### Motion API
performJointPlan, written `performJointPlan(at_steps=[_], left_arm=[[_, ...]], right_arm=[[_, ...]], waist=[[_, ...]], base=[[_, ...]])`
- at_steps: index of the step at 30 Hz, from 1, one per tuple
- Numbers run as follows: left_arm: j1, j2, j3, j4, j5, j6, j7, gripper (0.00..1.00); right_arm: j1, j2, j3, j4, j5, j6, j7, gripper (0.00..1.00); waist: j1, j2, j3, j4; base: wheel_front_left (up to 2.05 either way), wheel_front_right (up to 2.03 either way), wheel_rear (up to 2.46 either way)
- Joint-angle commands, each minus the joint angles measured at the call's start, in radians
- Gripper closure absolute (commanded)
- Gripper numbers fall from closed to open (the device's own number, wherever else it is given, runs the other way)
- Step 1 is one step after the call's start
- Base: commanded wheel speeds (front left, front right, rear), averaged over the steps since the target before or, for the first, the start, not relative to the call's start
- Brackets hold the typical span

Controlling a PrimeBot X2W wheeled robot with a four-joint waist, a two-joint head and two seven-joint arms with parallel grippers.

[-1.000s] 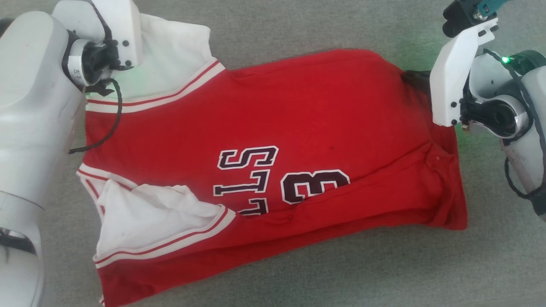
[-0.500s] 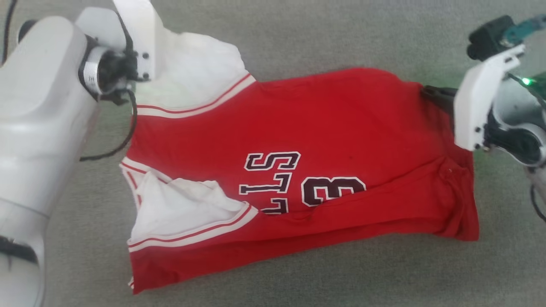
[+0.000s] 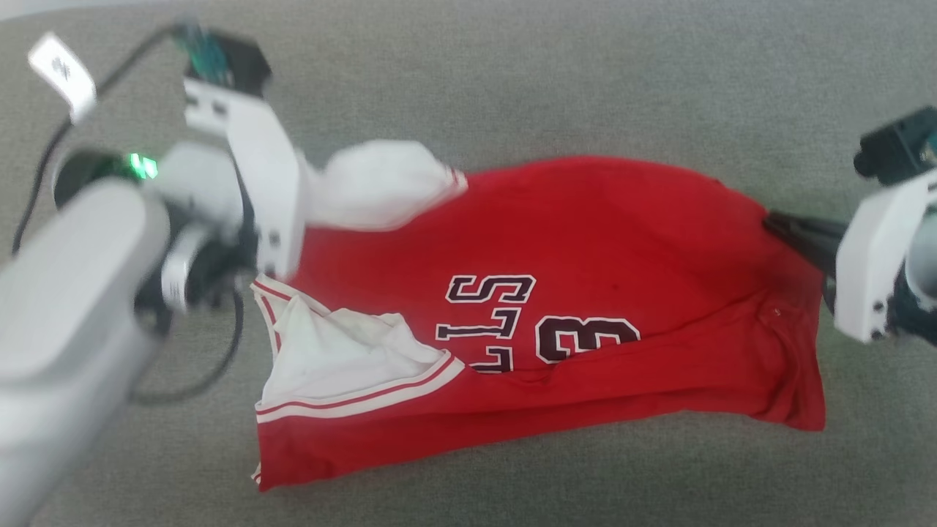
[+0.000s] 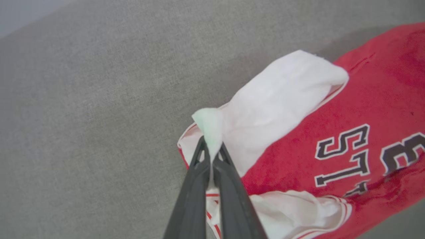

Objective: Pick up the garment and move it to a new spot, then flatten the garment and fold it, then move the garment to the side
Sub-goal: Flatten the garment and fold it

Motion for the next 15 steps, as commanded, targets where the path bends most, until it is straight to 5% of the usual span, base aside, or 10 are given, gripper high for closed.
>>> performJointPlan(at_steps=[1,10,15], left_arm=[[0.048,0.023,-0.001,-0.064,-0.013,0.032,0.015,1.00],[0.272,0.147,0.008,-0.340,-0.036,0.191,0.044,1.00],[0.396,0.163,0.005,-0.364,-0.078,0.219,0.010,1.00]], right_arm=[[0.038,-0.008,-0.019,-0.021,0.007,0.000,0.006,1.00],[0.231,-0.008,-0.150,-0.092,0.004,0.000,0.020,1.00],[0.325,0.037,-0.204,-0.074,-0.021,0.000,0.045,1.00]], waist=[[0.0000,0.0000,-0.007,0.004],[0.0000,0.0000,-0.025,0.015],[0.0000,0.0000,-0.036,0.018]], base=[[0.00,0.00,0.00],[0.00,0.00,0.00],[0.00,0.00,0.00]])
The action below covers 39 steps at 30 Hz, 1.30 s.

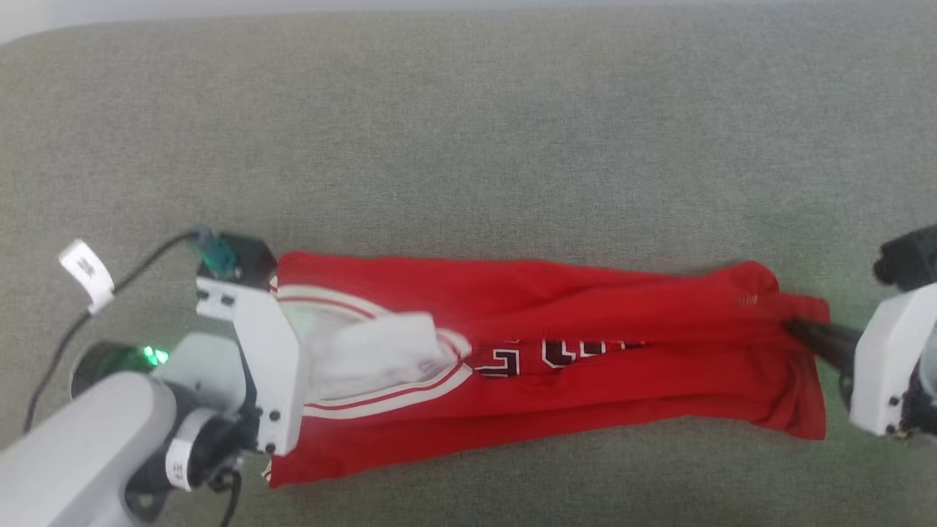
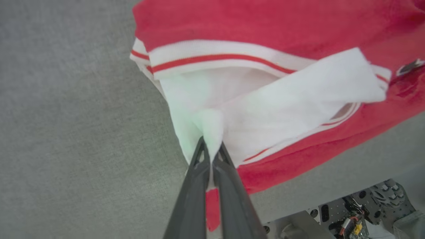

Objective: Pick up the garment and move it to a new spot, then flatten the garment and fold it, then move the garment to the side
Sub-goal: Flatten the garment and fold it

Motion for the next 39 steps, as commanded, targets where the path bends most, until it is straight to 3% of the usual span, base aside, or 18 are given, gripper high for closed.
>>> performJointPlan(at_steps=[1,3,4,5,6,7,8,14,23,33,39], left_arm=[[0.028,-0.009,-0.002,0.018,-0.018,0.000,-0.013,1.00],[0.043,-0.021,-0.003,0.040,-0.022,-0.021,-0.037,1.00],[0.046,-0.029,0.001,0.060,-0.022,-0.029,-0.054,0.67],[0.056,-0.040,0.004,0.080,-0.032,-0.040,-0.068,0.61],[0.062,-0.046,0.001,0.099,-0.032,-0.056,-0.082,0.54],[0.063,-0.051,0.004,0.117,-0.030,-0.068,-0.103,0.17],[0.067,-0.062,0.013,0.137,-0.038,-0.077,-0.122,0.00],[0.096,-0.081,0.051,0.192,-0.050,-0.131,-0.241,0.00],[0.196,-0.078,0.123,0.193,-0.005,-0.195,-0.526,0.00],[0.333,-0.093,0.200,0.199,0.049,-0.212,-0.857,0.00],[0.395,-0.120,0.234,0.224,0.051,-0.213,-0.990,0.00]], right_arm=[[0.017,0.021,-0.004,0.013,-0.001,0.000,0.011,1.00],[0.021,0.035,-0.003,0.035,-0.016,0.000,0.018,1.00],[0.021,0.047,-0.001,0.044,-0.018,0.000,0.018,1.00],[0.017,0.058,0.000,0.056,-0.025,0.000,0.014,0.82],[0.012,0.063,0.004,0.064,-0.036,0.000,0.010,0.09],[0.008,0.072,0.006,0.070,-0.036,0.000,0.010,0.00],[0.005,0.080,0.007,0.078,-0.037,0.000,0.013,0.00],[0.023,0.106,-0.009,0.080,-0.050,0.000,0.011,0.00],[0.090,0.126,-0.100,0.052,-0.065,0.000,0.004,0.00],[0.113,0.158,-0.223,0.107,-0.105,0.000,0.044,0.00],[0.088,0.165,-0.235,0.160,-0.097,0.000,0.078,0.00]], waist=[[0.0000,-0.0001,-0.005,0.002],[0.0000,-0.0001,-0.010,0.003],[0.0000,-0.0001,-0.013,0.004],[0.0000,-0.0001,-0.017,0.005],[0.0000,-0.0001,-0.022,0.006],[0.0000,-0.0001,-0.027,0.006],[0.0000,-0.0001,-0.034,0.006],[0.0000,-0.0001,-0.074,0.006],[0.0000,-0.0001,-0.121,0.009],[0.0000,-0.0001,-0.130,0.046],[0.0000,-0.0001,-0.120,0.080]], base=[[0.00,0.00,0.00],[0.00,0.00,0.00],[0.00,0.00,0.00],[0.00,0.00,0.00],[0.00,0.00,0.00],[0.00,0.00,0.00],[0.00,0.00,0.00],[0.00,0.00,0.00],[0.00,0.00,0.00],[0.00,0.00,0.00],[0.00,0.00,0.00]])
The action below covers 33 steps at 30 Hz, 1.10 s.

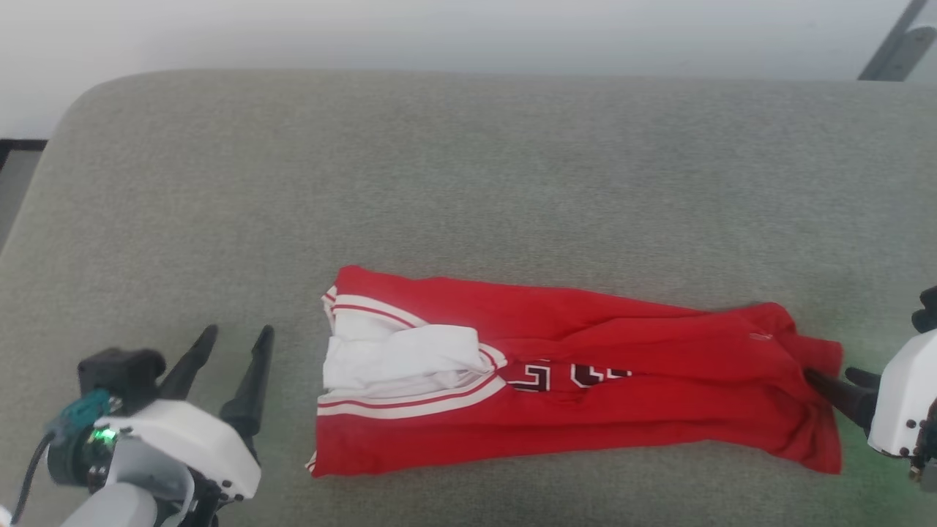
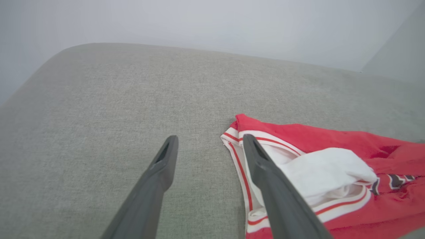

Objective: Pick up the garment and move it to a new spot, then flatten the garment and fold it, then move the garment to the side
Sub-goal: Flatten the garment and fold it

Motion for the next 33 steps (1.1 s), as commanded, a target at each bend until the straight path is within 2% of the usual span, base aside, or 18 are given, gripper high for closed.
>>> performJointPlan(at_steps=[1,7,16,17,18,26,33], left_arm=[[0.017,-0.004,0.009,0.009,0.006,-0.001,-0.023,0.00],[0.062,-0.051,0.053,0.068,0.010,-0.016,-0.133,0.00],[0.094,-0.148,0.154,0.119,0.071,-0.075,-0.162,0.00],[0.103,-0.160,0.170,0.124,0.086,-0.086,-0.161,0.00],[0.112,-0.174,0.187,0.126,0.100,-0.095,-0.160,0.00],[0.158,-0.266,0.320,0.147,0.183,-0.169,-0.160,0.00],[0.166,-0.318,0.389,0.162,0.239,-0.223,-0.161,0.00]], right_arm=[[-0.012,0.002,0.002,0.012,0.000,0.000,0.006,0.00],[-0.060,0.026,0.050,0.115,0.021,0.000,0.040,0.00],[-0.128,0.092,0.218,0.254,0.085,0.003,0.123,0.00],[-0.134,0.095,0.233,0.255,0.095,0.003,0.124,0.64],[-0.139,0.094,0.244,0.257,0.104,0.004,0.121,1.00],[-0.168,0.027,0.259,0.237,0.167,0.001,0.087,1.00],[-0.192,-0.052,0.210,0.232,0.208,-0.001,0.039,1.00]], waist=[[0.0000,0.0000,0.006,0.015],[0.0000,0.0000,0.021,0.053],[0.0000,0.0000,0.040,0.088],[0.0000,0.0000,0.041,0.090],[0.0000,0.0000,0.041,0.091],[0.0000,0.0000,0.036,0.078],[0.0000,0.0000,0.035,0.052]], base=[[0.00,0.00,0.00],[0.00,0.00,0.00],[0.00,0.00,0.00],[0.00,0.00,0.00],[0.00,0.00,0.00],[0.00,0.00,0.00],[0.00,0.00,0.00]])
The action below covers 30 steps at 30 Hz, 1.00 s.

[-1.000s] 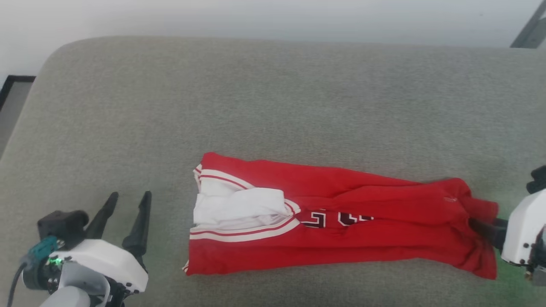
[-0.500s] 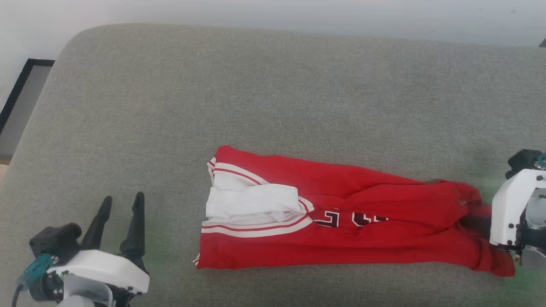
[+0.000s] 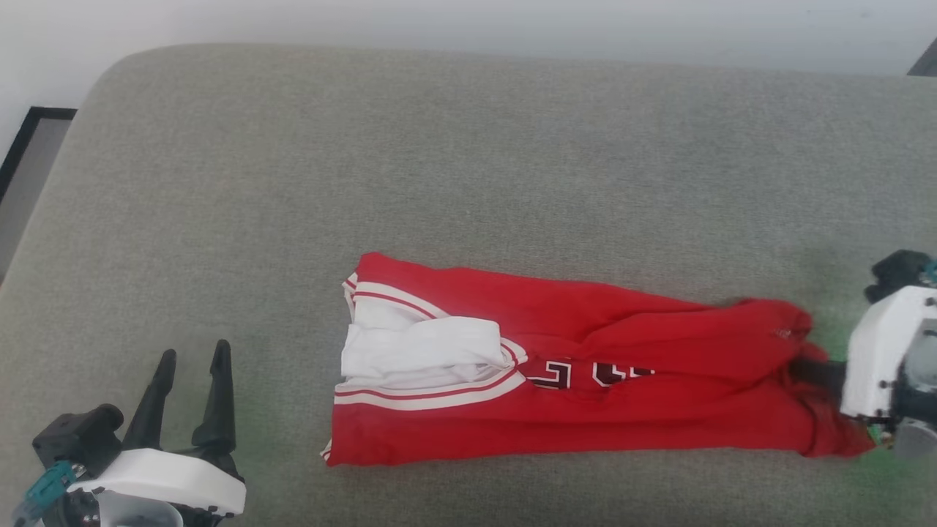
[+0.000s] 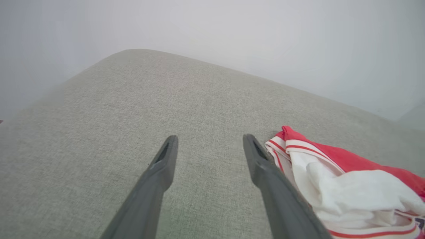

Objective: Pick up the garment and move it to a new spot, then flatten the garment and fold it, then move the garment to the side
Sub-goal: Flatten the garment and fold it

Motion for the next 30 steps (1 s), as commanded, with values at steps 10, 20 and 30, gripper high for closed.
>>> performJointPlan(at_steps=[10,20,30], left_arm=[[-0.020,-0.053,0.053,0.017,0.065,-0.054,-0.004,0.00],[-0.038,-0.090,0.090,0.033,0.110,-0.090,-0.004,0.00],[-0.024,-0.100,0.115,0.029,0.128,-0.103,-0.005,0.00]], right_arm=[[-0.039,-0.130,-0.091,0.115,0.000,-0.002,-0.058,1.00],[-0.111,-0.177,-0.108,0.212,-0.031,-0.002,-0.083,1.00],[-0.028,-0.151,-0.027,-0.138,0.046,-0.002,-0.045,1.00]], waist=[[0.0000,0.0000,0.009,-0.033],[0.0000,0.0000,0.021,-0.069],[0.0000,0.0000,0.008,-0.090]], base=[[0.00,0.00,0.00],[0.00,0.00,0.00],[0.00,0.00,0.00]])
